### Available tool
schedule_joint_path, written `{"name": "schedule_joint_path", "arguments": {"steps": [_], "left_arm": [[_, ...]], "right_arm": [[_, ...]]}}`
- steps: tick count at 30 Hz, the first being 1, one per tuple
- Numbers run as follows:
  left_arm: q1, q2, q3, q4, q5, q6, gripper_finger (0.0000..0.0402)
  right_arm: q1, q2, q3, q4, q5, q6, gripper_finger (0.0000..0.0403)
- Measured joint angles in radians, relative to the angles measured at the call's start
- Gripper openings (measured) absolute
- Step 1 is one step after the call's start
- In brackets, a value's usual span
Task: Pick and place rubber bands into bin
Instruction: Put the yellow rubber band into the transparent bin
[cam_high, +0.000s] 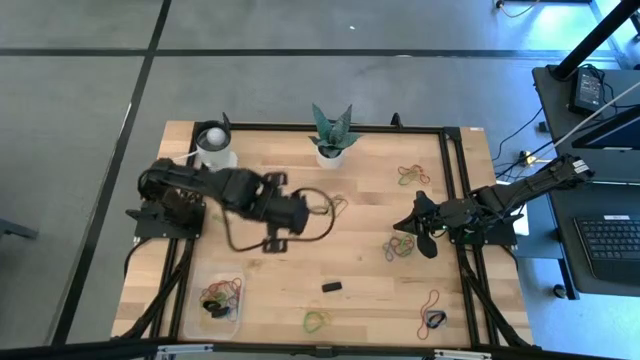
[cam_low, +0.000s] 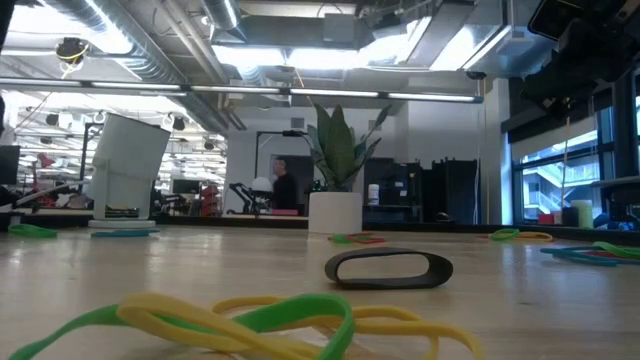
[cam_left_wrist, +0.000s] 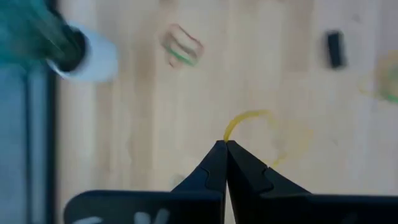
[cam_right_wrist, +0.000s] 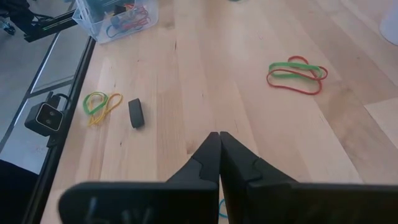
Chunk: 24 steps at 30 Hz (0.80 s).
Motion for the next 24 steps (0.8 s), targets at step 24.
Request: {"name": "schedule_joint_path", "arguments": {"steps": [24], "left_arm": [[-0.641,-0.051,-0.132,0.006,0.043,-0.773,0.0002]], "right_arm": [[0.0,0.006,0.0,0.03,-0.002,0.344,0.0004]]}}
